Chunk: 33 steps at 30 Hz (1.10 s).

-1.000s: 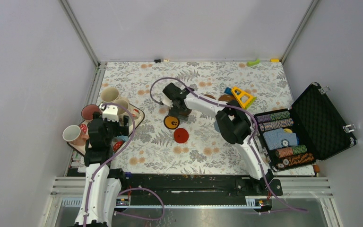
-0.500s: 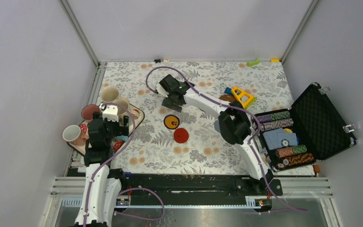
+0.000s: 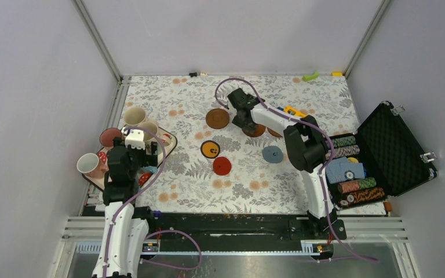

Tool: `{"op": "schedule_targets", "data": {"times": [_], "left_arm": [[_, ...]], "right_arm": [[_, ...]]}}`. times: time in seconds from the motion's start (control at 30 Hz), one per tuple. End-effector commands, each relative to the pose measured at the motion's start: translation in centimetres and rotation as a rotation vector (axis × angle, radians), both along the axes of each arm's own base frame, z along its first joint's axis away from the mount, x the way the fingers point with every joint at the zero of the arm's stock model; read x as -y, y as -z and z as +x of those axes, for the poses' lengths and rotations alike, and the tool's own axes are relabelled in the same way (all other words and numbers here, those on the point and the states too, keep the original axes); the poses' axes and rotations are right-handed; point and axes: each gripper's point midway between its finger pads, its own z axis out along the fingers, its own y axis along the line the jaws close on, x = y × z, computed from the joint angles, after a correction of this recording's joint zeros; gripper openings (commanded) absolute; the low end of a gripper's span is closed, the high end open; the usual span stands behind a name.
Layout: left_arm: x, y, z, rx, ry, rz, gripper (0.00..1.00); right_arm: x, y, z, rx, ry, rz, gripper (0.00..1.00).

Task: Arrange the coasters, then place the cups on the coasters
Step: Move the coaster to the center of the board.

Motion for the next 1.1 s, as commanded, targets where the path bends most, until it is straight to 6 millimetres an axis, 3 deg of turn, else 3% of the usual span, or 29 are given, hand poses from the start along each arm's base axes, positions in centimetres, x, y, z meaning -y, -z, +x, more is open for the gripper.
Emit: {"op": "schedule_targets", "data": {"times": [0.0, 0.33, 0.63, 0.83, 0.93, 1.07], "left_arm": [[-0.1, -0.9, 0.3, 0.041, 0.006, 0.015, 0.99], [0.0, -0.5, 0.5, 0.026, 0.015, 0.014, 0.99], [0.0, -0.2, 0.6, 0.014, 0.018, 0.017, 0.99], [-0.1, 0.1, 0.7, 0.001, 0.018, 0.017, 0.99], [0.0, 0.0, 0.7, 0.001, 0.021, 0.015, 0.99], [0.1, 0.0, 0.7, 0.002, 0.027, 0.015, 0.99]], "right_arm": [[0.1, 0.5, 1.5, 0.066, 0.037, -0.039, 1.0], [-0.8, 3.7, 3.4, 0.051, 0.027, -0.064, 1.0], [-3.2, 1.6, 7.1, 0.141, 0.034, -0.02, 1.0], [-3.8, 0.9, 8.4, 0.15, 0.036, -0.043, 1.0], [-3.2, -1.1, 8.3, 0.176, 0.049, -0.059, 1.0], [-2.1, -4.9, 5.9, 0.166, 0.033, -0.019, 1.0]]}}
